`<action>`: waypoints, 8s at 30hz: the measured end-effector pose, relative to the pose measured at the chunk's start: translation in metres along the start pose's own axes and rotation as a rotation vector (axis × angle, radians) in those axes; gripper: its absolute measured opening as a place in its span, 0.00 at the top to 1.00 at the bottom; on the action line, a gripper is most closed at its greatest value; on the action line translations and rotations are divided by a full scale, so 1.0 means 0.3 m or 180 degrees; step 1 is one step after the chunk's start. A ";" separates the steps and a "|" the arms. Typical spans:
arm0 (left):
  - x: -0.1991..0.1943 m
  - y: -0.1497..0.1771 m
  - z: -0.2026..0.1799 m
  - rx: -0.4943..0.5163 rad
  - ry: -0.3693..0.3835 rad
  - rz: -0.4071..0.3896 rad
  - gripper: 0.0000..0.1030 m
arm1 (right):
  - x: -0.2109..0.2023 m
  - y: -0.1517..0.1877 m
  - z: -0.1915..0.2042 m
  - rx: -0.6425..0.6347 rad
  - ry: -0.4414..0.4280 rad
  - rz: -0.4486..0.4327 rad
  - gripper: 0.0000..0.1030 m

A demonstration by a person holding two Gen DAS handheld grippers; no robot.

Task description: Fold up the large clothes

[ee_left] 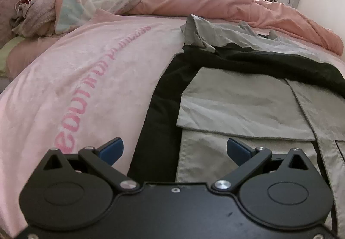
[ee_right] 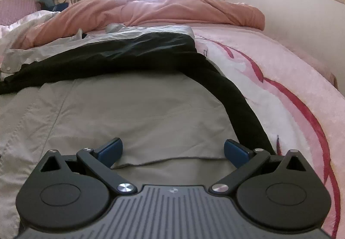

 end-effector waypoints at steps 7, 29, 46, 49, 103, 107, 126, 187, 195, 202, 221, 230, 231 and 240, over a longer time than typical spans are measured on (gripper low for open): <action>-0.029 0.007 -0.017 0.0028 0.0012 -0.0023 0.00 | -0.003 0.001 -0.006 0.0001 0.0000 0.0000 0.00; -0.055 -0.037 -0.048 0.0115 0.0451 -0.0045 0.93 | -0.002 0.002 -0.005 0.0005 -0.0005 0.0001 0.00; 0.026 -0.046 -0.071 0.0066 0.0400 -0.0096 0.90 | -0.171 0.056 -0.104 -0.0010 -0.0150 0.0041 0.00; 0.017 0.010 -0.027 0.0048 0.0406 -0.0006 0.80 | -0.268 0.088 -0.190 0.0107 -0.0165 0.0021 0.00; -0.105 -0.257 0.023 -0.0059 0.0221 -0.0678 0.00 | -0.286 -0.085 -0.273 0.0795 -0.0378 -0.0586 0.30; -0.165 -0.165 0.021 0.0107 0.0328 -0.0463 0.00 | -0.356 -0.024 -0.247 0.0574 -0.0428 -0.0545 0.20; -0.028 0.091 -0.030 0.0145 0.0377 0.0082 0.09 | -0.204 0.177 -0.131 0.0075 -0.0537 0.0143 0.00; -0.301 -0.198 0.014 -0.0434 0.0821 -0.0523 0.93 | -0.505 -0.189 -0.115 0.0635 -0.0765 -0.0695 0.95; -0.092 -0.627 -0.101 -0.0582 0.0837 -0.0778 0.93 | -0.171 -0.604 -0.106 0.0820 -0.0894 -0.0879 0.95; 0.271 -0.859 -0.213 -0.0690 0.0746 -0.0638 0.89 | 0.295 -0.730 -0.170 0.1288 -0.0928 -0.0685 0.80; 0.505 -0.839 -0.306 0.0333 0.0399 -0.0967 0.28 | 0.324 -0.727 -0.033 -0.0128 -0.0711 -0.1035 0.05; 0.733 -0.842 -0.335 -0.0028 0.0524 -0.0539 0.45 | 0.562 -0.642 0.036 -0.0482 -0.0401 -0.0318 0.16; 0.740 -0.840 -0.338 0.0012 0.0508 -0.0536 0.59 | 0.564 -0.638 0.032 -0.0461 -0.0375 -0.0342 0.32; 0.533 -0.916 -0.376 -0.0095 0.0529 -0.1294 0.90 | 0.391 -0.757 0.037 -0.0364 -0.0136 -0.1197 0.83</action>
Point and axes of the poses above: each gripper's, at about its wrist camera, not at the fingertips, and x roughly the way its jaws point, z to its left, y to its underside, the point moved 10 cm from there along x, roughly the way its jaws point, and after that the axes turned 9 degrees about -y, right-handed, at the moved point
